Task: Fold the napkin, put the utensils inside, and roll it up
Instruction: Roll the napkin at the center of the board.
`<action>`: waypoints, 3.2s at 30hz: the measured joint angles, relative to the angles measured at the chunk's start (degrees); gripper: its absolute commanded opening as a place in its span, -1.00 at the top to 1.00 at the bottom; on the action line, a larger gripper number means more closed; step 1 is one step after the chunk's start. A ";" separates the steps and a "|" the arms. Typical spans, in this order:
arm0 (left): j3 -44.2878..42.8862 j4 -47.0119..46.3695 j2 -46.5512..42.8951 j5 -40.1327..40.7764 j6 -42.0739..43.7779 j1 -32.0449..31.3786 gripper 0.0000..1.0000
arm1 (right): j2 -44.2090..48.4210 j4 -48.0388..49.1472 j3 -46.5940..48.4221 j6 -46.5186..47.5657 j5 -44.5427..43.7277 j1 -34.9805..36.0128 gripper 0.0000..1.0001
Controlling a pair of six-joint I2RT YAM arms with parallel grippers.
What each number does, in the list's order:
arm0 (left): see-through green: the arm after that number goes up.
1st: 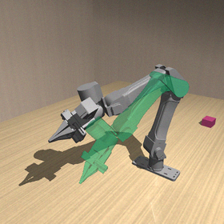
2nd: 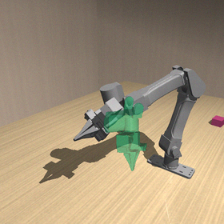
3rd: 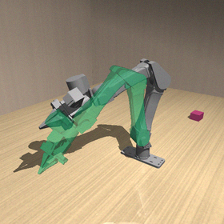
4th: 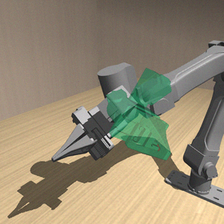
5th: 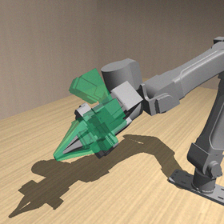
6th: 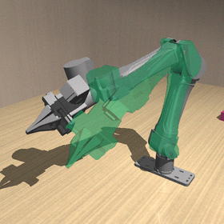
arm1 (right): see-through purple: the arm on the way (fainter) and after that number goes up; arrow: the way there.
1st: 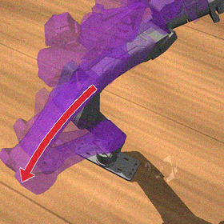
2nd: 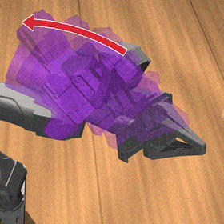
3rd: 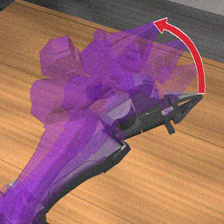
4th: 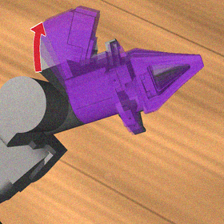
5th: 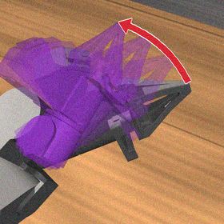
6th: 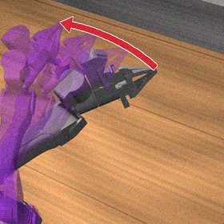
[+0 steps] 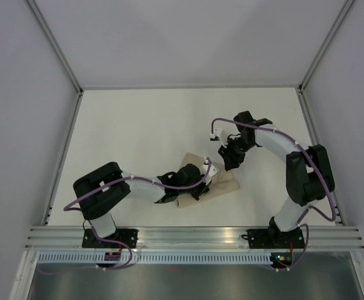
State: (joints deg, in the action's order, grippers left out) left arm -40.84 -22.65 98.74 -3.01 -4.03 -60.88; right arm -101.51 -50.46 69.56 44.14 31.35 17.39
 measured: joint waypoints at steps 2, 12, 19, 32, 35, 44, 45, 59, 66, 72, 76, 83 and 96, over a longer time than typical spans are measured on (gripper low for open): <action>0.15 -0.31 0.04 0.04 -0.07 0.00 0.95 | 5.46 3.17 -4.17 0.35 -0.52 0.02 0.22; 1.05 -2.12 0.09 0.50 -0.48 0.00 0.95 | 38.95 19.12 -31.01 5.73 -3.72 1.53 -0.16; 1.60 -3.21 0.09 0.81 -1.05 0.00 0.95 | 46.38 28.20 -42.07 7.52 -7.21 8.11 -0.18; 1.53 -3.08 0.09 0.90 -1.22 0.00 0.95 | 47.89 34.91 -46.86 7.72 -12.39 18.25 -0.20; 1.36 -2.75 0.09 0.90 -1.22 0.00 0.95 | 47.89 35.28 -47.10 7.69 -13.55 20.35 -0.20; 0.48 -1.01 0.11 0.92 -1.22 0.00 0.95 | 46.77 37.13 -49.57 7.58 -17.55 27.93 -0.18; 0.48 -1.01 0.11 0.90 -1.22 0.00 0.95 | 46.29 38.05 -50.38 7.63 -18.34 28.79 -0.18; 0.11 -0.22 0.11 0.90 -1.22 0.02 0.95 | 41.29 54.18 -55.32 9.53 -25.68 31.28 0.26; 0.09 0.00 -0.22 0.68 -2.10 0.83 0.81 | 39.60 54.80 -55.12 10.99 -26.47 31.65 0.74; 0.26 3.72 -4.33 -1.62 -5.16 6.08 0.56 | 38.60 51.23 -52.85 11.17 -27.39 31.93 0.80; -3.04 8.70 -5.09 -2.03 -6.97 9.55 0.56 | 38.42 45.97 -50.45 10.40 -28.20 31.91 0.85; -16.37 16.52 2.23 -2.80 -7.98 11.02 0.60 | 37.46 32.72 -44.63 6.88 -29.38 31.91 0.88; -28.74 23.61 12.70 -7.85 -10.16 16.79 0.50 | 22.53 13.53 -28.98 6.78 -26.82 31.71 0.85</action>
State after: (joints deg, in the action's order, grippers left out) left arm -69.58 0.95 111.44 -10.85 -14.20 -44.10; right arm -78.98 -36.93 40.58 50.92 4.54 49.10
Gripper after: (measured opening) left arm 0.225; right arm 0.265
